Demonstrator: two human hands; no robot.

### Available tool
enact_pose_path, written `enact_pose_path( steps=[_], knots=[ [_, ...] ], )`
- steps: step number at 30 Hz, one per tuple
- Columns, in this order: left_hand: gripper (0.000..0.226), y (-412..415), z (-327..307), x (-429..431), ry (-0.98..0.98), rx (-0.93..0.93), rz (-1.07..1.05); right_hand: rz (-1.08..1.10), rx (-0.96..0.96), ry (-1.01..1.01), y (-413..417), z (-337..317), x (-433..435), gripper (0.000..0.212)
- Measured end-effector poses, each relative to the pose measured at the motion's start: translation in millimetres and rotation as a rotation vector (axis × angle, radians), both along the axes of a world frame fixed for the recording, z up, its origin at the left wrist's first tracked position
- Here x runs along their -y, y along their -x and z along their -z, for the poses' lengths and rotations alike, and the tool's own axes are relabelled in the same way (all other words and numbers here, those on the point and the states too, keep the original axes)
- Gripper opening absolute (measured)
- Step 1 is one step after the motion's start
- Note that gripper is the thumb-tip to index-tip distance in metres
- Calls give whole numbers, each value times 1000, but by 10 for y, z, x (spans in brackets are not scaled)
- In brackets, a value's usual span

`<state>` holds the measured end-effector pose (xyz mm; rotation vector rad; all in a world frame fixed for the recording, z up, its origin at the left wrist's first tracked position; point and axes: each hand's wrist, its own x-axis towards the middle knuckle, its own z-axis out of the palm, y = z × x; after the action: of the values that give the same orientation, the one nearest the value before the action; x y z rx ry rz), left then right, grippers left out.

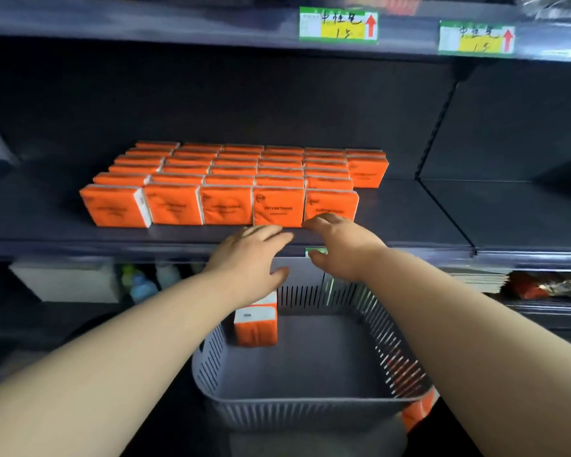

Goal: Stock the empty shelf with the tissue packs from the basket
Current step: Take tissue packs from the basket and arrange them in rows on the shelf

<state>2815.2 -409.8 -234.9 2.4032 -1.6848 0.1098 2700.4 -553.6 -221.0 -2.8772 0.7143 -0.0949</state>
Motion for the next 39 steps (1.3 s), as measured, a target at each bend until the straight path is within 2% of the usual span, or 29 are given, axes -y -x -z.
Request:
enact_pose_path(
  steps=[14, 24, 31, 35, 39],
  knots=[
    [49, -354, 793, -423, -67, -290, -184, 21, -203, -182, -22, 883, -369, 60],
    [45, -633, 925, -262, -62, -410, -195, 71, -265, -274, -561, 1427, -408, 63],
    [39, -799, 945, -258, -92, -430, -239, 21, -319, -189, -872, 1768, -462, 63],
    [37, -851, 934, -282, -92, -433, -251, 1, -330, -68, -940, 1900, -502, 61],
    [37, -851, 925, -286, -110, -432, -239, 9, -346, 36, -948, 1964, -490, 76]
  ],
)
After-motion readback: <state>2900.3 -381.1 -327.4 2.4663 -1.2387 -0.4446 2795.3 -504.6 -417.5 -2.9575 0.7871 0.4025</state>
